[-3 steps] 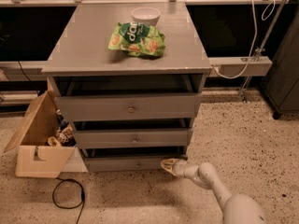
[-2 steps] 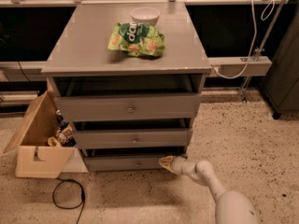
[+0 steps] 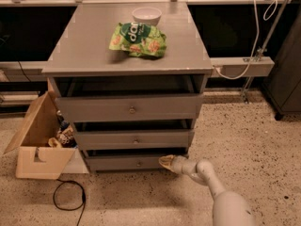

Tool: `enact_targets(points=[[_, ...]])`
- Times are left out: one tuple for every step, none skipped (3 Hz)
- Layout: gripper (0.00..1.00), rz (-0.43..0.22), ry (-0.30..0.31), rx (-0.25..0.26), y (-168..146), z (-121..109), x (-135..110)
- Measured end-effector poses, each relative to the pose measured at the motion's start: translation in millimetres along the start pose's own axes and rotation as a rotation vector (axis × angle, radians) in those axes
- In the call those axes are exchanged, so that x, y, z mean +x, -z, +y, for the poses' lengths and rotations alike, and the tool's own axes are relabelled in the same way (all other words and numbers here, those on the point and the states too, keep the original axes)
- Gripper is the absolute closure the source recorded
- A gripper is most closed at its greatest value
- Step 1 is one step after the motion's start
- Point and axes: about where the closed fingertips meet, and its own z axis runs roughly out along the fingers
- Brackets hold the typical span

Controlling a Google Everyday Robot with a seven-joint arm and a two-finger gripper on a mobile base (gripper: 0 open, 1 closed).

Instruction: Close bottom drawer

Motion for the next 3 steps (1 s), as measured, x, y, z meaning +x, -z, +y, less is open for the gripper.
enact_targets(points=[[1.0,0.003,0.003,-0.013,8,2,-2],[1.0,0.004,0.004,-0.069,72,6,8],[1.0,0.008,0.022,-0.107,129,18,7]])
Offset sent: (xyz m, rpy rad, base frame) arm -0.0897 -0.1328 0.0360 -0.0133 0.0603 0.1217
